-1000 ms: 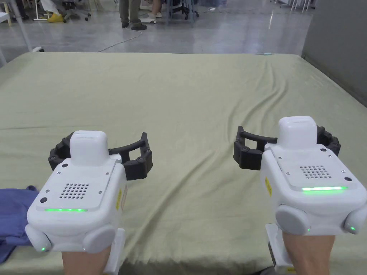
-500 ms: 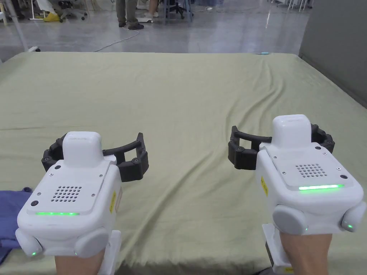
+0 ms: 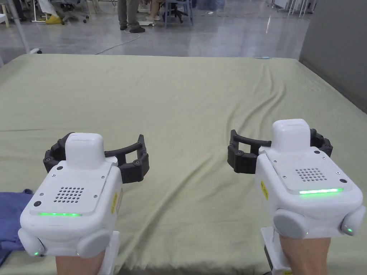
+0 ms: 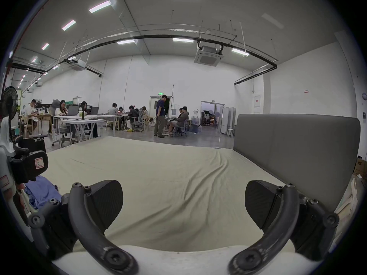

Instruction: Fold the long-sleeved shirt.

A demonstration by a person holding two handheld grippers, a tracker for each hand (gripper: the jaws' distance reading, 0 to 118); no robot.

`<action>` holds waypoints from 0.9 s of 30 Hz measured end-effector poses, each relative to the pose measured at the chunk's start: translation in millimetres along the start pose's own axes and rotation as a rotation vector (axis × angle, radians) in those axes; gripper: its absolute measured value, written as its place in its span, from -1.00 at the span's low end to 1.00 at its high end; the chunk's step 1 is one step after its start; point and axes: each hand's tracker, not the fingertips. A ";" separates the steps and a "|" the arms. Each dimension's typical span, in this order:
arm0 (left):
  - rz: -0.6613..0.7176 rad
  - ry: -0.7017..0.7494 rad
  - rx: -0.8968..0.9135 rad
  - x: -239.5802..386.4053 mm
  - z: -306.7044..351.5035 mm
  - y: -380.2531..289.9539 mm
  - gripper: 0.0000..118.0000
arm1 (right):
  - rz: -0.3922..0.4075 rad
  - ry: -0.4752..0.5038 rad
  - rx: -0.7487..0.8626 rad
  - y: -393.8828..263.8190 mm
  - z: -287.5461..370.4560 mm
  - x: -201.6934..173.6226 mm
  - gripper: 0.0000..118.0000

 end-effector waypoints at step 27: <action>0.011 0.028 -0.041 -0.9 0.0 -1.6 1.00 | -0.122 0.000 -0.125 -0.8 -8.7 7.0 1.00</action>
